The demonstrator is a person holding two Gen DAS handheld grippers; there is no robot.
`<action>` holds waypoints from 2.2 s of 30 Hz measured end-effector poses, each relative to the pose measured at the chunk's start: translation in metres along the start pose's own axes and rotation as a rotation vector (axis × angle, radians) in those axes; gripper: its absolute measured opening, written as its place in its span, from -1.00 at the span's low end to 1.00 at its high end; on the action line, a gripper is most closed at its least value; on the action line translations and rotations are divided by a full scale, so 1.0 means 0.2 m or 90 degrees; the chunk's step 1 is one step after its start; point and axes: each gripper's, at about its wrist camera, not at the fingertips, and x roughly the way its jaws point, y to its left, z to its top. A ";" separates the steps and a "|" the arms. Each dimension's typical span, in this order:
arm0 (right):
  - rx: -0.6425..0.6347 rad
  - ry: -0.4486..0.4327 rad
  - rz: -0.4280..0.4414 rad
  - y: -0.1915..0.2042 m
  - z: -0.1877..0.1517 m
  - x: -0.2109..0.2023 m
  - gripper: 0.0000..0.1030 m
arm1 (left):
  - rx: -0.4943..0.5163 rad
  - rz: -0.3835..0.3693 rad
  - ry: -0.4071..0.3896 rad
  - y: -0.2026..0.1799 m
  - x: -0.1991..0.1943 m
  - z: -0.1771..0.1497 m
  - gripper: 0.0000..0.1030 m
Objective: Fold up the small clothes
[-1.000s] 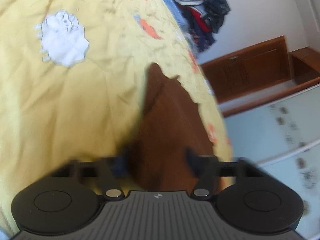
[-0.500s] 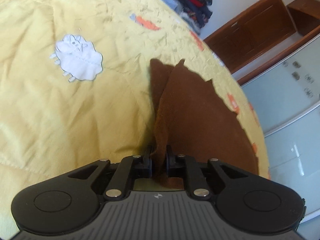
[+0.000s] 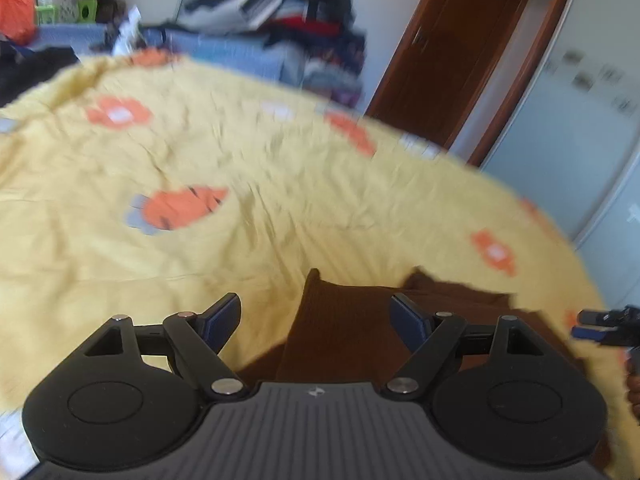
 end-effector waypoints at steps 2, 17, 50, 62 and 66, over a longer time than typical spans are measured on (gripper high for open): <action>-0.012 0.029 -0.030 0.01 0.06 0.16 0.50 | 0.009 0.014 0.035 -0.02 0.14 0.01 0.35; -0.019 -0.004 -0.011 -0.02 0.06 0.35 -0.81 | 0.072 0.109 -0.039 -0.01 0.18 -0.04 -0.85; 0.021 -0.044 -0.012 0.01 -0.30 -0.21 0.01 | 0.110 0.064 -0.053 -0.13 -0.41 -0.54 0.41; -0.040 0.007 -0.053 0.04 -0.32 -0.17 -0.87 | 0.097 0.065 -0.053 -0.09 -0.39 -0.64 0.62; -0.014 0.001 -0.052 -0.06 -0.38 -0.18 -0.89 | 0.080 0.070 -0.067 -0.09 -0.43 -0.63 0.68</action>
